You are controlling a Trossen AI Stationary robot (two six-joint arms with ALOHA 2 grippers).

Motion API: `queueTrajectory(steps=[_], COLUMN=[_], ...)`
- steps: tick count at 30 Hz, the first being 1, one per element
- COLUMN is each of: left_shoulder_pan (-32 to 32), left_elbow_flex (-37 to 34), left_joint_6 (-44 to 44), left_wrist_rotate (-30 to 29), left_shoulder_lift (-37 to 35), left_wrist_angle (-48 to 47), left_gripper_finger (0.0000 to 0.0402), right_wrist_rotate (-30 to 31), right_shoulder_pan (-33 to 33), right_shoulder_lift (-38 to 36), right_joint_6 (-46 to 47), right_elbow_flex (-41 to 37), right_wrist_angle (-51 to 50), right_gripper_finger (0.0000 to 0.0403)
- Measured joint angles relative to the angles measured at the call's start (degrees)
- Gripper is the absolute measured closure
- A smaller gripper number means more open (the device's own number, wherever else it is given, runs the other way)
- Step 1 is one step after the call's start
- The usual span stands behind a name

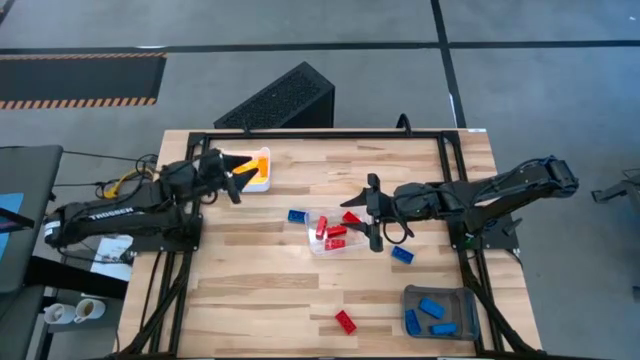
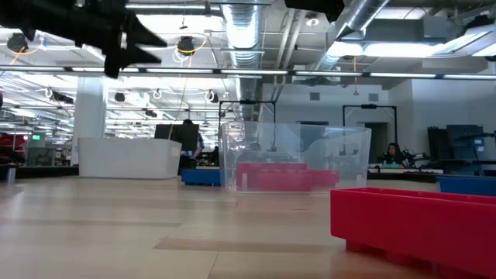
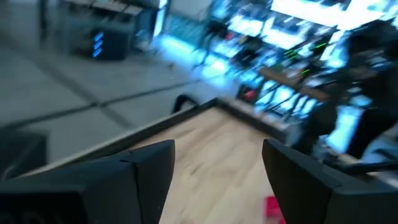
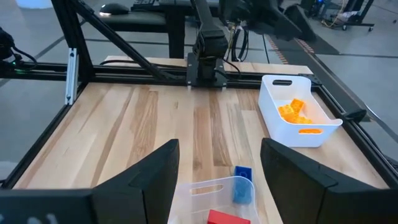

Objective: Sort & place blocks by color
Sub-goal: Put the blue game piece into the black bin

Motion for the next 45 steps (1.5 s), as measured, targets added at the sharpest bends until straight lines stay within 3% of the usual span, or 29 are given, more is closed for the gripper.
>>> queueTrajectory(steps=[8, 17, 34, 45], left_shoulder_pan=[-13.7, -23.5, -26.9, -26.9], left_elbow_flex=[-4.9, -11.5, -13.2, -13.2], left_joint_6=[1.8, 6.2, 9.6, 9.6], left_wrist_rotate=[-6.4, -7.0, -6.1, -5.4], left_shoulder_lift=[0.1, 2.0, 10.8, 11.8], left_wrist_angle=[9.8, 26.2, 29.6, 29.6], left_gripper_finger=[0.0207, 0.0219, 0.0220, 0.0220], right_wrist_rotate=[0.0, 1.7, 1.7, 1.6], right_shoulder_pan=[0.0, -1.7, -11.6, -10.7], right_shoulder_lift=[0.0, 0.0, 0.0, 0.0], right_joint_6=[0.0, 0.0, 9.0, 14.2], right_elbow_flex=[0.0, 0.0, 0.0, 0.0], right_wrist_angle=[-0.8, -0.8, -1.2, -5.5], right_gripper_finger=[0.0154, 0.0154, 0.0154, 0.0154])
